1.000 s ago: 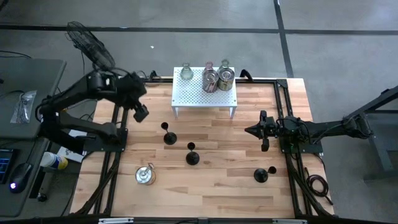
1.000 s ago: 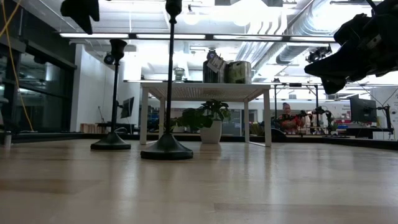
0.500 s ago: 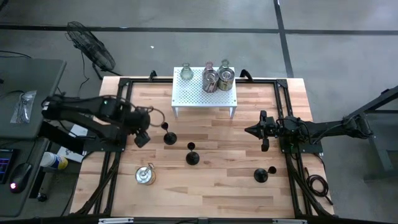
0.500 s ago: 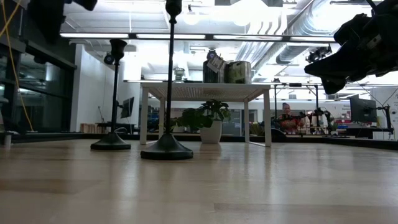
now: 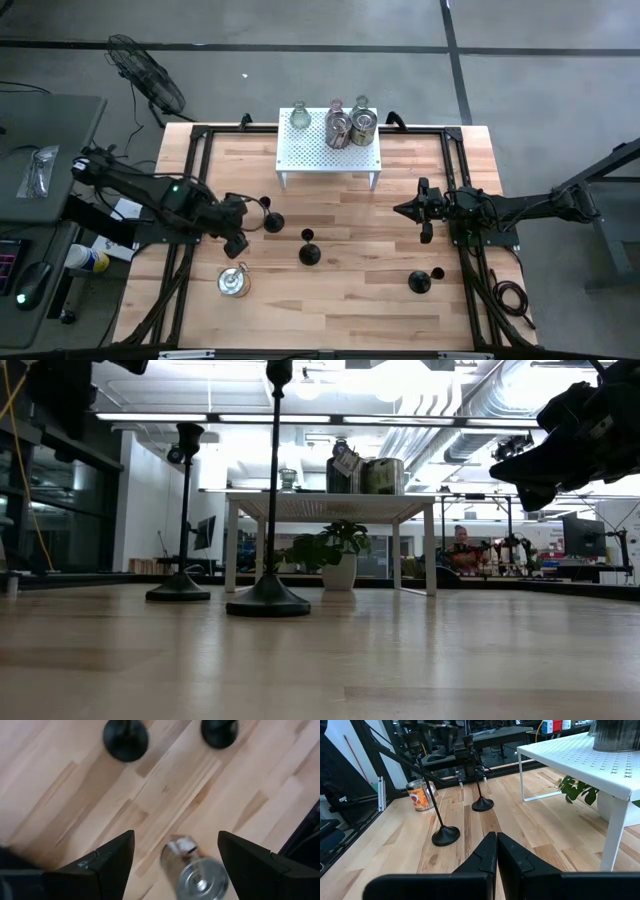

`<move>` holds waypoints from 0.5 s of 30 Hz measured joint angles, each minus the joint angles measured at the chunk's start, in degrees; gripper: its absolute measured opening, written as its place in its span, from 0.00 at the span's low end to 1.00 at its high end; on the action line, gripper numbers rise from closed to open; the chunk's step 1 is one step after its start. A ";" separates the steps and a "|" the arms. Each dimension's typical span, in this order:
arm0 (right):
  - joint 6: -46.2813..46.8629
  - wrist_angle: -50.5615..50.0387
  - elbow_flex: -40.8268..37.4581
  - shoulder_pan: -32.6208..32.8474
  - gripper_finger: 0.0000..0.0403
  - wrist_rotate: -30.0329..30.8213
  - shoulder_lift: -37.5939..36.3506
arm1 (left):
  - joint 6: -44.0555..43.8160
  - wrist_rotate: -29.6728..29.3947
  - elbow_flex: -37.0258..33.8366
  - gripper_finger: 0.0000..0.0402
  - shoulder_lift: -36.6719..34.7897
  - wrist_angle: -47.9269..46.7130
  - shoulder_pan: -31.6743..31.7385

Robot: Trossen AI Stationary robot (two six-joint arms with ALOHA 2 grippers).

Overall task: Pick & Place candle stick holders
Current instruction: Put the orange scented candle on the shelf aligned with the other scented candles

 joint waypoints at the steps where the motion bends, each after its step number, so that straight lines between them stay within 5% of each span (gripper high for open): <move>1: 0.00 -0.01 0.02 0.00 0.01 0.01 0.01 | -0.52 -0.55 -0.48 0.70 0.03 1.46 -0.44; 15: 0.00 -0.25 0.02 0.00 0.01 0.00 -0.01 | -3.73 0.74 -1.87 0.70 9.30 7.85 -4.96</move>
